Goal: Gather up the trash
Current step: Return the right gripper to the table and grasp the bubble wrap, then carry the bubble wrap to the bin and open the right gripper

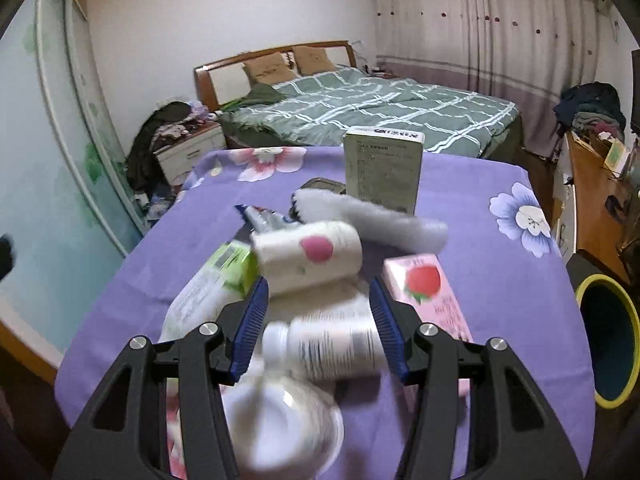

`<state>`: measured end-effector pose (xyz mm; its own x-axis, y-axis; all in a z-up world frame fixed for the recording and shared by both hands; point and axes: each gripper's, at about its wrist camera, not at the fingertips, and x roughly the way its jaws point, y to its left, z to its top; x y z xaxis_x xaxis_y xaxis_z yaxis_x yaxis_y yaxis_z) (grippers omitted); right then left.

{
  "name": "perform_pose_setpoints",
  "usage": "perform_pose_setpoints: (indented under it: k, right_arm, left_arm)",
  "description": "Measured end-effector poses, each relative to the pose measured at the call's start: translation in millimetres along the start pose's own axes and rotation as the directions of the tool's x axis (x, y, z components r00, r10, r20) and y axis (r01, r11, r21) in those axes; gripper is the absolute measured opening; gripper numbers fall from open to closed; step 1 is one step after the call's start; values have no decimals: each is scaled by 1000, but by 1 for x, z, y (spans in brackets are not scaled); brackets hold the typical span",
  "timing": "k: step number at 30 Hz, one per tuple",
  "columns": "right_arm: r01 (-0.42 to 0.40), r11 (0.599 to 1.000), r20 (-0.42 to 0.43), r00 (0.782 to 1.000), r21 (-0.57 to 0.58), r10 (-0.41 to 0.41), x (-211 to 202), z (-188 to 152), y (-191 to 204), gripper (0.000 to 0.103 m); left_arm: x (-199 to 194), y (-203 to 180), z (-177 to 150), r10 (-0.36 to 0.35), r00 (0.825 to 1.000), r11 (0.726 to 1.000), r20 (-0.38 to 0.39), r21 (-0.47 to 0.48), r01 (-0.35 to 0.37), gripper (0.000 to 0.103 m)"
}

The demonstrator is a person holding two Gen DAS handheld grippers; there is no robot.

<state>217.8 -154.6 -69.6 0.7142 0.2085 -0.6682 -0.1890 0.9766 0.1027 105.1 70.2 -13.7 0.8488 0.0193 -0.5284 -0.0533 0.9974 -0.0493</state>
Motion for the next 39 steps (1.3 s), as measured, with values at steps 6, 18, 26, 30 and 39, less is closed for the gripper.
perform_pose_setpoints:
  k: [6,18,26,30,39]
  right_arm:
    - [93,995,-15,996,27,-93,29,29,-31,51]
    - [97,992,-94,990,-87,-105,76,33,-67,61]
    - [52,991,-123,990,-124,-67,86,31,-66,25]
    - [33,989,-74,996,-144,-44,69,31,-62,16]
    - [-14,990,76,997,-140,25,4,28,-59,14]
  left_arm:
    - [14,1,-4,-31,999,999,-17,-10,31,91]
    - [39,-30,-1,-64,996,998,-63,18,65,91]
    - [52,-48,0,-86,992,996,-90,31,89,91]
    - [55,-47,-1,-91,992,995,-92,28,94,91]
    - [55,-48,-1,-98,991,994,-90,31,101,91]
